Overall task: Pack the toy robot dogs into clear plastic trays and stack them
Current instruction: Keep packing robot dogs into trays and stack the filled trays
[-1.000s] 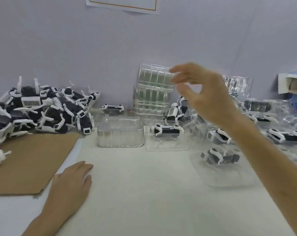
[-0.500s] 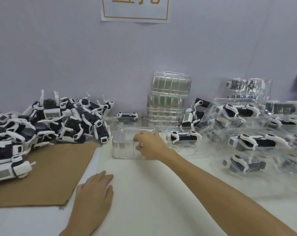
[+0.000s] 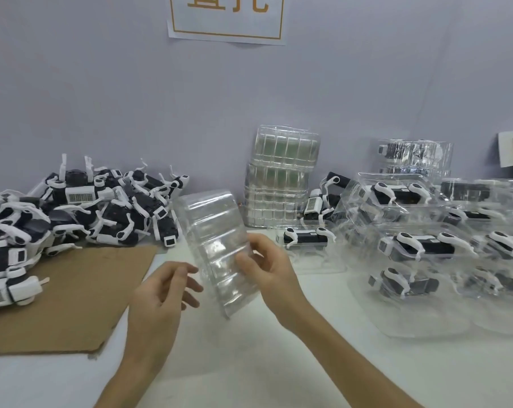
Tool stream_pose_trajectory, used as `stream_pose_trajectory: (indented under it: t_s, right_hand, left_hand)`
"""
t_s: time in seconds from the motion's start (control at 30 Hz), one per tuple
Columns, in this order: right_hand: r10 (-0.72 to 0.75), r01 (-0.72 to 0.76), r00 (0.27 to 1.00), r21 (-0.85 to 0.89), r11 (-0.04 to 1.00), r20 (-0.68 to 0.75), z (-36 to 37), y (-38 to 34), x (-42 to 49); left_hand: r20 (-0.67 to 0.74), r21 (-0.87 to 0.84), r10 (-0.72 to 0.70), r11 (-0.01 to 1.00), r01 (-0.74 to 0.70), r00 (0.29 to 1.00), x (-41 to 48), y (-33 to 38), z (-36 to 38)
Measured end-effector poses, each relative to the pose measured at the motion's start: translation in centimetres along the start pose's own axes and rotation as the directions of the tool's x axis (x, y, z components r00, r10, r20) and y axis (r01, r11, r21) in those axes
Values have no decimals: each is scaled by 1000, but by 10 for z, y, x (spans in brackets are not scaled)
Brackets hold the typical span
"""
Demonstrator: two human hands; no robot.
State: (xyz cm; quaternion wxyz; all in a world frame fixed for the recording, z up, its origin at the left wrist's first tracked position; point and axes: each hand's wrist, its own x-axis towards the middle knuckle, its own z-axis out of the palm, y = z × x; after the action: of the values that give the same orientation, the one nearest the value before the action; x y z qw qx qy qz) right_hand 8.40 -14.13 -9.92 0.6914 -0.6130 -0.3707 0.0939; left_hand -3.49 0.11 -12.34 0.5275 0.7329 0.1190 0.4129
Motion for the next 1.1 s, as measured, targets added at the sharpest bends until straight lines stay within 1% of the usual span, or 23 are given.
stream_pose_trajectory:
  t_s: [0.07, 0.17, 0.3, 0.47, 0.67, 0.77, 0.83, 0.97, 1.1]
  right_hand:
    - [30, -30, 1000, 50, 998, -1, 2, 8, -12]
    - [-1, 1, 1000, 56, 998, -1, 5, 16, -20]
    - [-69, 66, 997, -85, 994, -36, 5, 20, -27]
    - [-115, 120, 993, -178, 977, 36, 8, 17, -35]
    - [-136, 141, 990, -188, 972, 38, 10, 13, -36]
    - [-134, 139, 990, -200, 970, 35, 8, 10, -37]
    - [-121, 126, 992, -202, 971, 34, 9, 10, -37]
    - [-73, 77, 997, -190, 979, 27, 10, 14, -36]
    - [-55, 60, 998, -171, 983, 30, 7, 13, -35]
  left_hand:
    - [65, -131, 23, 991, -15, 998, -2, 9, 10]
    - [158, -142, 17, 990, 6, 987, -4, 13, 24]
    - [242, -186, -1, 981, 47, 970, -11, 12, 30]
    - [364, -210, -30, 971, 113, 931, -19, 7, 23]
    - [417, -231, -111, 947, 223, 902, -18, 0, 18]
    - [479, -248, -110, 935, 255, 871, -17, 0, 16]
    - [504, -247, -101, 935, 256, 858, -18, 0, 16]
    - [484, -244, -99, 939, 243, 869, -19, 1, 17]
    - [493, -245, -50, 950, 193, 869, -21, 5, 21]
